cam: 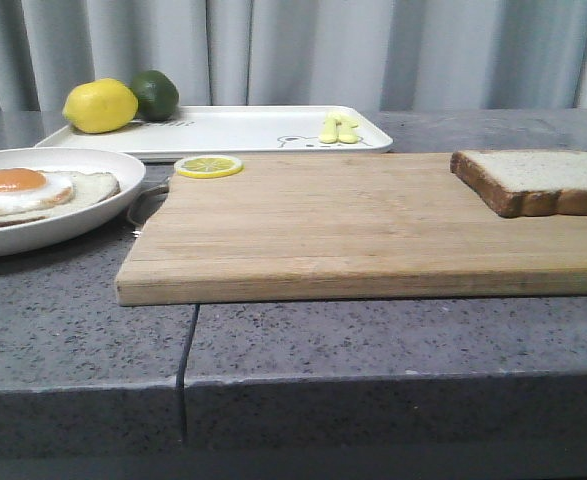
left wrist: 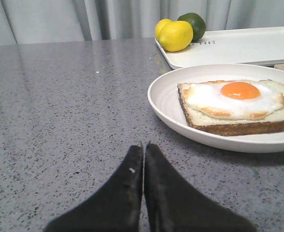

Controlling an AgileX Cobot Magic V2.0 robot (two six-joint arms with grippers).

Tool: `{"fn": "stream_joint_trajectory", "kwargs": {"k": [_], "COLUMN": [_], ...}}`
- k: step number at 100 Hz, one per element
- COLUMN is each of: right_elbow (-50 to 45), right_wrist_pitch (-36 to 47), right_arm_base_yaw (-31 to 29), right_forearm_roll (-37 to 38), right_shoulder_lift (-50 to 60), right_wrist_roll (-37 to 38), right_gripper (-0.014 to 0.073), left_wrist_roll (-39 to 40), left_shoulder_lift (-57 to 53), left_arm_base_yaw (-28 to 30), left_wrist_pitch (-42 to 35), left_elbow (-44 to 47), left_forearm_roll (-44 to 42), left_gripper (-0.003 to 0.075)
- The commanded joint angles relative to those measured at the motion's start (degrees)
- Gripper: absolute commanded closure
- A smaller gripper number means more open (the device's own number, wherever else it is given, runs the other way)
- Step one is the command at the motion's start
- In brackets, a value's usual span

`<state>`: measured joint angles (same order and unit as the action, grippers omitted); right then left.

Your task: Place bread and move sandwich to tray

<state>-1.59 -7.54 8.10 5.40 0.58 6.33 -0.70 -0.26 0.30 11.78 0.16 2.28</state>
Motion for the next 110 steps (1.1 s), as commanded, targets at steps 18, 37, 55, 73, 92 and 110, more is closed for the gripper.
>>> {"fn": "stream_joint_trajectory", "kwargs": {"k": [18,37,55,73,92,110], "right_elbow": [0.01,0.01,0.01,0.06,1.06,8.83], "right_wrist_pitch": [5.01,5.01,5.01,6.36,11.12,3.40], "right_arm_base_yaw": [0.13,0.13,0.13,0.13,0.13,0.13], "right_forearm_roll": [0.06,0.06,0.06,0.06,-1.09,-4.18], "right_shoulder_lift": [1.13,1.13,1.13,1.13,1.13,-0.10], "right_wrist_roll": [-0.43,-0.43,-0.43,-0.43,0.61,2.00], "right_gripper": [0.0654,0.0654,0.0654,0.0654,0.0654,0.0654], "left_wrist_roll": [0.37,0.37,0.37,0.37,0.37,0.37], "left_shoulder_lift": [-1.85,-1.85,-1.85,-1.85,-1.85,-1.41], "left_arm_base_yaw": [-0.33,-0.33,-0.33,-0.33,-0.30,-0.30], "left_wrist_pitch": [-4.72,-4.72,-4.72,-4.72,-6.49,-5.97], "left_elbow": [0.81,0.81,0.81,0.81,-0.37,-5.79], "left_forearm_roll": [0.53,0.53,0.53,0.53,3.07,10.25], "left_gripper": [0.0739,0.0739,0.0739,0.0739,0.0739,0.0739]}}
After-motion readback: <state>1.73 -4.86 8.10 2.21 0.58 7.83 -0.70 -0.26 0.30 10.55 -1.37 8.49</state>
